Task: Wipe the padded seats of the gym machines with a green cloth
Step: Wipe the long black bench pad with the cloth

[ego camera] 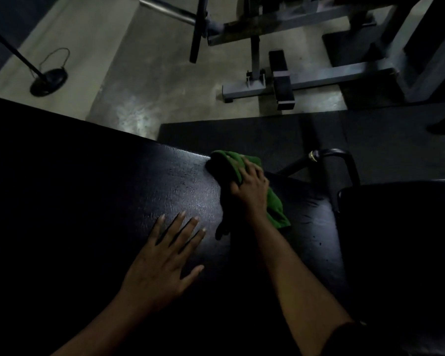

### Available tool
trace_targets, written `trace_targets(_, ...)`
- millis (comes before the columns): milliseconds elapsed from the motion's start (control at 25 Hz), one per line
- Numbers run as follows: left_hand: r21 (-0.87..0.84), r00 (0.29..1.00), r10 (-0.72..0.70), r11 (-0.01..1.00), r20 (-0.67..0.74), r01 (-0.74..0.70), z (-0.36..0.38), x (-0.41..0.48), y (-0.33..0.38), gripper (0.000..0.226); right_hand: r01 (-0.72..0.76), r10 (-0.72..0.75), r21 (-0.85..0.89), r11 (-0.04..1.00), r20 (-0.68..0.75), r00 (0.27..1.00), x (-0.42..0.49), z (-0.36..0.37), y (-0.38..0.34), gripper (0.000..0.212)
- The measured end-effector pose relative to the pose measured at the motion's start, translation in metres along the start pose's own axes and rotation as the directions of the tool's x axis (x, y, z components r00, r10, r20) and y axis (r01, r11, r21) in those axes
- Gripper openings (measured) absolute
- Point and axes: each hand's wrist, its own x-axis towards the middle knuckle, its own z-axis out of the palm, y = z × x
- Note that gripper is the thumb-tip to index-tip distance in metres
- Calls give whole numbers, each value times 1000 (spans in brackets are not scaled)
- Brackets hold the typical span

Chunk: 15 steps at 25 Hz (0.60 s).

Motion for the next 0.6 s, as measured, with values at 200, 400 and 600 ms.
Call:
trace_targets(200, 3, 1000, -4, 1000, 3, 4, -1, 0, 0, 68, -296, 294, 4, 955, -111, 949, 14, -7, 84, 52)
trace_targets(400, 5, 1000, -4, 1000, 31, 4, 0, 0, -1, 65, -456, 456, 24, 890, -106, 884, 1, -23, 84, 51)
trace_targets(600, -81, 1000, -26, 996, 13, 27, 3, 27, 21, 64, -41, 43, 19, 999, -78, 996, -116, 2, 27, 70)
